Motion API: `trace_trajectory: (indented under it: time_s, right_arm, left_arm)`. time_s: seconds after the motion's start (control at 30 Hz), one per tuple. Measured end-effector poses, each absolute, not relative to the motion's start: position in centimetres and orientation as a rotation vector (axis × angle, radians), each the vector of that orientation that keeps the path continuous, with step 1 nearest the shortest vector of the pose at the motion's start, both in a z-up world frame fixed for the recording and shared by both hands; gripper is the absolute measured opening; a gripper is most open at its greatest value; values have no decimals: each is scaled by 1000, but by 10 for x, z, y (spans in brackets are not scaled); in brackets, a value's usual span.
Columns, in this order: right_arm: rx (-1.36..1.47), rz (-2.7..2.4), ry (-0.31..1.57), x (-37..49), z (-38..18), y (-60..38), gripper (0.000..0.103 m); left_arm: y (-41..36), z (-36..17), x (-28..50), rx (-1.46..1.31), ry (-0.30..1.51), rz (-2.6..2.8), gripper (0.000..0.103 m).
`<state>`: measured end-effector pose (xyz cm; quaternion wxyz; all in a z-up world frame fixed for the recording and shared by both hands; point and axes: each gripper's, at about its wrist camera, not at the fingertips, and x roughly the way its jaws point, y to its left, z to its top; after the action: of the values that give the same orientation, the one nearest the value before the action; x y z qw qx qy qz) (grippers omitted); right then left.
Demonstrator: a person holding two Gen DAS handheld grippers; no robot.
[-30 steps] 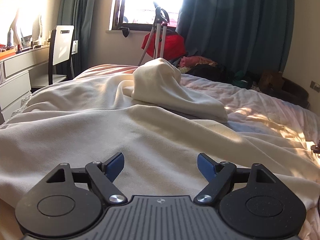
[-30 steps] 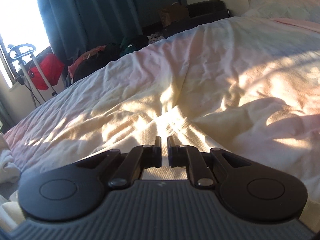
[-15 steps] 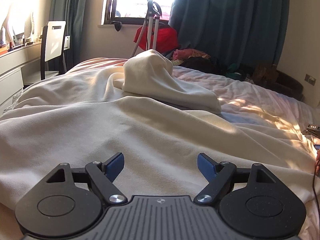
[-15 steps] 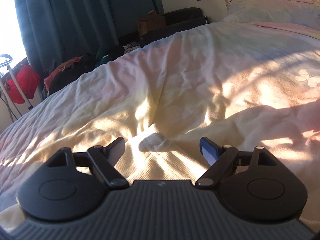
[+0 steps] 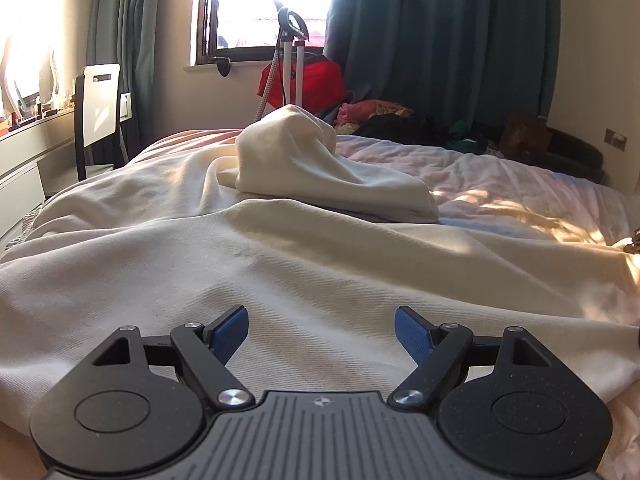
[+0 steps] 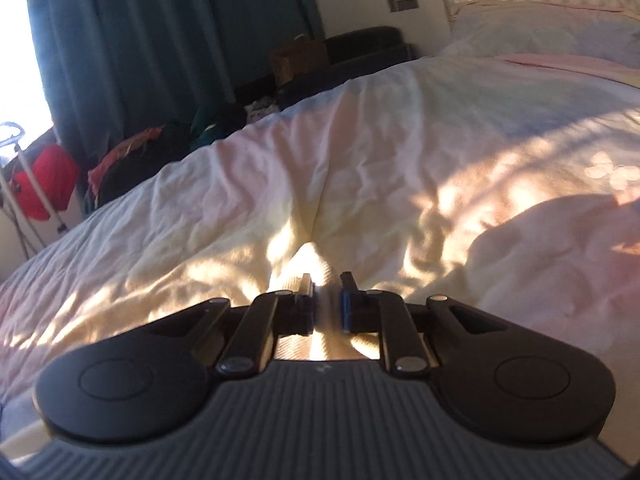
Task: Fold clothes
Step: 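Move the right gripper over the bed toward the sweatpants hem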
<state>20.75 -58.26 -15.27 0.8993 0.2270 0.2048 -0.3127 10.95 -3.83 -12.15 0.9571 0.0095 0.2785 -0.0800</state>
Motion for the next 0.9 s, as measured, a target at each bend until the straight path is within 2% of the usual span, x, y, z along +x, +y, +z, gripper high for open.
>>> trace_trajectory:
  time_s: [0.13, 0.23, 0.3, 0.33, 0.37, 0.43, 0.6, 0.9]
  right_arm:
    - [430, -684, 473, 210, -163, -581, 16]
    - [425, -682, 462, 210, -163, -578, 20]
    - [414, -683, 460, 210, -157, -572, 30]
    - [411, -685, 458, 209, -153, -569, 41]
    - [407, -684, 449, 207, -150, -565, 63]
    - [384, -679, 408, 198, -137, -551, 92]
    - [408, -569, 342, 176, -99, -521, 93]
    - [566, -316, 370, 123, -50, -438, 93]
  left_arm:
    - [-38, -126, 115, 31, 542, -149, 82]
    - [-36, -129, 119, 33, 555, -130, 82]
    - [-32, -130, 120, 10, 567, -128, 82]
    - [-31, -129, 119, -2, 570, -129, 82]
    - [-29, -127, 118, -15, 571, -131, 82]
    - [-28, -125, 116, -18, 561, -125, 82]
    - [-33, -125, 110, 27, 549, -115, 82]
    - [-49, -133, 98, 150, 562, -121, 82]
